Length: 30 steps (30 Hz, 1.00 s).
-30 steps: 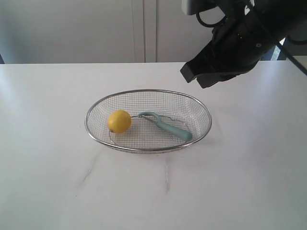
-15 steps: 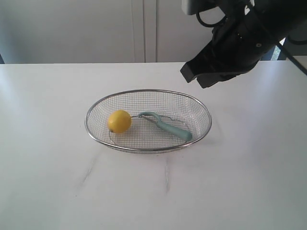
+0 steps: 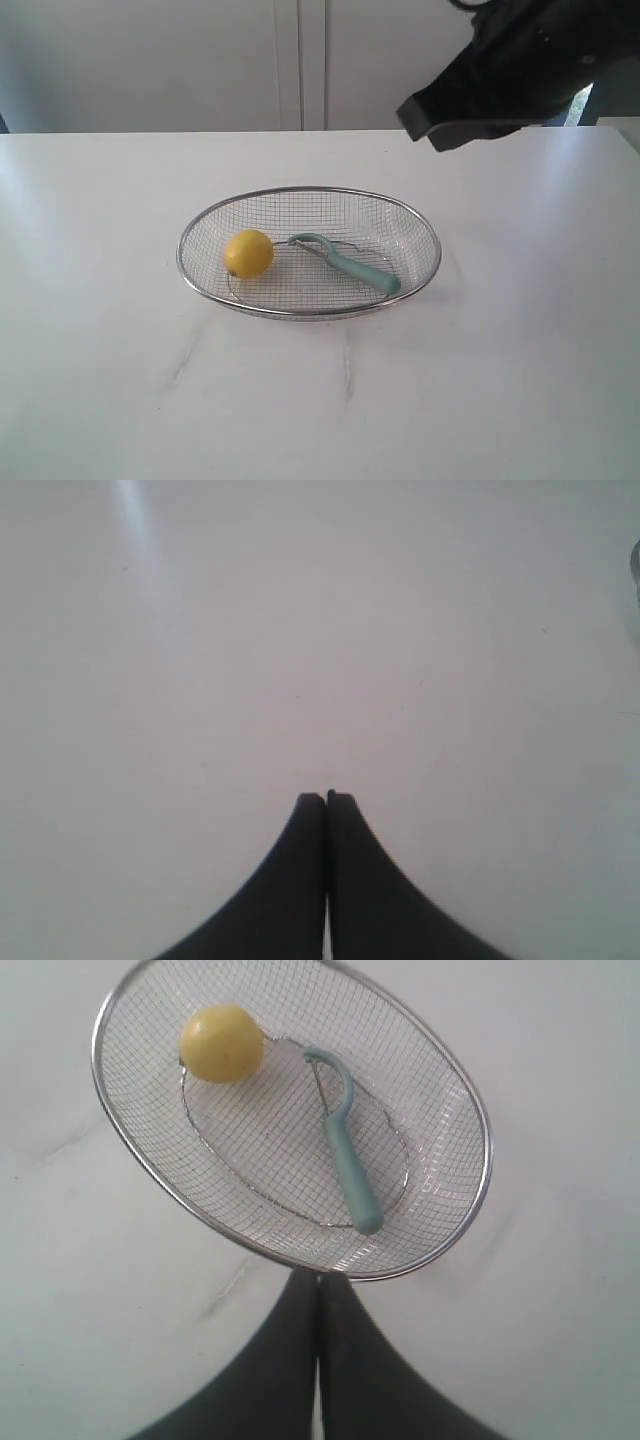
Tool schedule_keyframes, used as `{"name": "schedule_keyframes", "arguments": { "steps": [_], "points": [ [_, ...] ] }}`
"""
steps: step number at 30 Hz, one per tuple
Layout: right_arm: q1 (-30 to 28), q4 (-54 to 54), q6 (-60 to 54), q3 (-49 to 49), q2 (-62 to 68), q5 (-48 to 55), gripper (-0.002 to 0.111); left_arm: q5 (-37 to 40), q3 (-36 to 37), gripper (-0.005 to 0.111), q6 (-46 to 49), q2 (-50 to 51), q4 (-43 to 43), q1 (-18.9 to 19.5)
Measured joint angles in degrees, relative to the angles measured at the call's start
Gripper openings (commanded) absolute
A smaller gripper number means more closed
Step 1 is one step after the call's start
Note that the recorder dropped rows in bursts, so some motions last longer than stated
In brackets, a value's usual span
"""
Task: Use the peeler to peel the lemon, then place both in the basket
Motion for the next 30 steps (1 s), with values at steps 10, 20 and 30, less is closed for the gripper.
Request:
{"name": "schedule_keyframes", "arguments": {
  "steps": [10, 20, 30],
  "points": [
    [-4.9, 0.8, 0.0, 0.0, -23.5, -0.2, 0.0, 0.0, 0.0, 0.0, 0.0, 0.0, 0.0, 0.0],
    [-19.9, 0.8, 0.0, 0.0, -37.5, -0.2, 0.0, 0.0, 0.0, 0.0, 0.0, 0.0, 0.0, 0.0],
    [-22.2, 1.1, 0.0, 0.0, -50.9, -0.2, 0.0, 0.0, 0.0, 0.0, 0.0, 0.0, 0.0, 0.0]
  ]
}}
